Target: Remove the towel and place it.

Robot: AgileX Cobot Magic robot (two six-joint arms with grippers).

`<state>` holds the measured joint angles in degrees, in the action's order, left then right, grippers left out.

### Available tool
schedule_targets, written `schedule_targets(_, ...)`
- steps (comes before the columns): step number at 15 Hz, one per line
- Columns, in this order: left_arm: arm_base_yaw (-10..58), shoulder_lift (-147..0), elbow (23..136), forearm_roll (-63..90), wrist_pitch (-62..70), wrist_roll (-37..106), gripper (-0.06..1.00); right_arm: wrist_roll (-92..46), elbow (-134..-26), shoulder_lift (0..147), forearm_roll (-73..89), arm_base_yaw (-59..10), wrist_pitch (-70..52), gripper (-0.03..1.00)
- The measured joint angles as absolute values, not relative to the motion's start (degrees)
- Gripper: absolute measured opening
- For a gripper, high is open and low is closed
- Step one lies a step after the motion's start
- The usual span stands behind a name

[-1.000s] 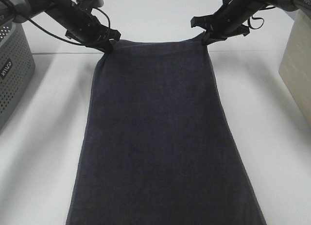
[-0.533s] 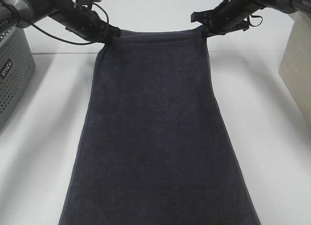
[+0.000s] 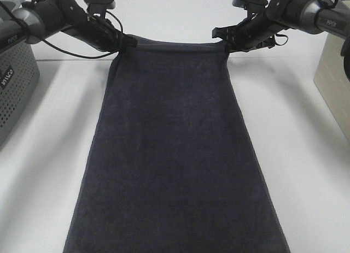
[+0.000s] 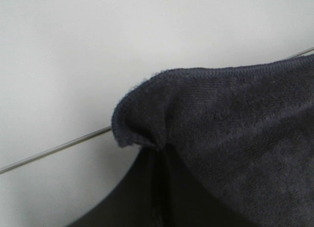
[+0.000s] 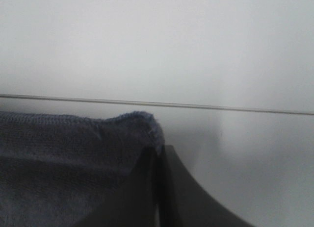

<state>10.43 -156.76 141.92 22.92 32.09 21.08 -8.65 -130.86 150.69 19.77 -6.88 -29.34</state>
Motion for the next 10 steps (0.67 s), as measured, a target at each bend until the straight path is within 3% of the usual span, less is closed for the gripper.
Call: schedule_targets(10,10.9,-159.6,141.9,22.9,24.0,21.9,0.01,-12.3,-130.7,150.7,23.6,-6.9,-24.8,0.02)
